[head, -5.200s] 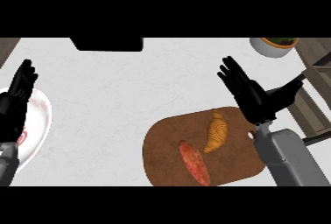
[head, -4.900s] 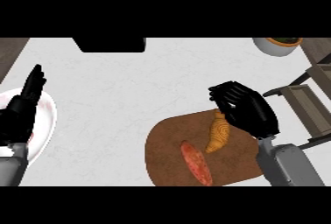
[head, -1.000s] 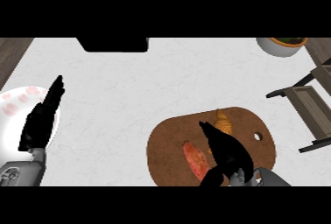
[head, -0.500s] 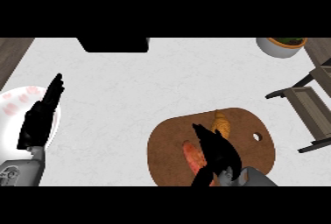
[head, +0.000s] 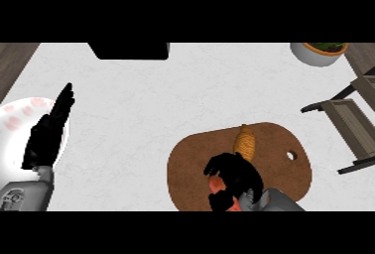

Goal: Pick the sweet potato from the cutting board and place it in the tiered basket

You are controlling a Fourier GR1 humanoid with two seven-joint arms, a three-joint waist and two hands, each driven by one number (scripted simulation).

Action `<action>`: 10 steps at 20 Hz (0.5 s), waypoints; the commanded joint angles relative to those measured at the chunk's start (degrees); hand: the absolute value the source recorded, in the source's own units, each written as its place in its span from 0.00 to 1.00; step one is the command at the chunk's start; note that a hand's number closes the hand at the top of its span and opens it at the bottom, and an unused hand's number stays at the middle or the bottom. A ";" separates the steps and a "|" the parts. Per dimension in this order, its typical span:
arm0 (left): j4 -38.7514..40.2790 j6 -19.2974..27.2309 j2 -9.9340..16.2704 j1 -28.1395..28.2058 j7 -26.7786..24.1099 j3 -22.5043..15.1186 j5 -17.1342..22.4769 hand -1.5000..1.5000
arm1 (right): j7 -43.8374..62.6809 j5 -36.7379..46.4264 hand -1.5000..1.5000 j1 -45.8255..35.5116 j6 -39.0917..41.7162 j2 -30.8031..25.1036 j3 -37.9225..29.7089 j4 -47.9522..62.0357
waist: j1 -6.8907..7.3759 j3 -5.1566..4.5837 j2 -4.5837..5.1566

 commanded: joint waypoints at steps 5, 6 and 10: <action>3.70 -1.29 0.22 -0.41 -3.79 1.89 -0.97 0.50 | 2.80 3.44 1.00 -0.51 4.74 3.20 0.46 2.80 | -0.30 0.39 0.64; 2.17 0.40 -1.05 0.50 -2.95 2.04 -1.02 0.50 | 2.87 2.94 1.00 -0.13 3.03 4.34 -1.38 3.06 | -0.24 0.40 0.62; -0.47 -0.17 -1.90 1.54 -1.65 1.10 -1.99 0.50 | 6.95 4.36 1.00 4.48 4.62 2.63 -1.22 -11.31 | -0.53 0.40 0.49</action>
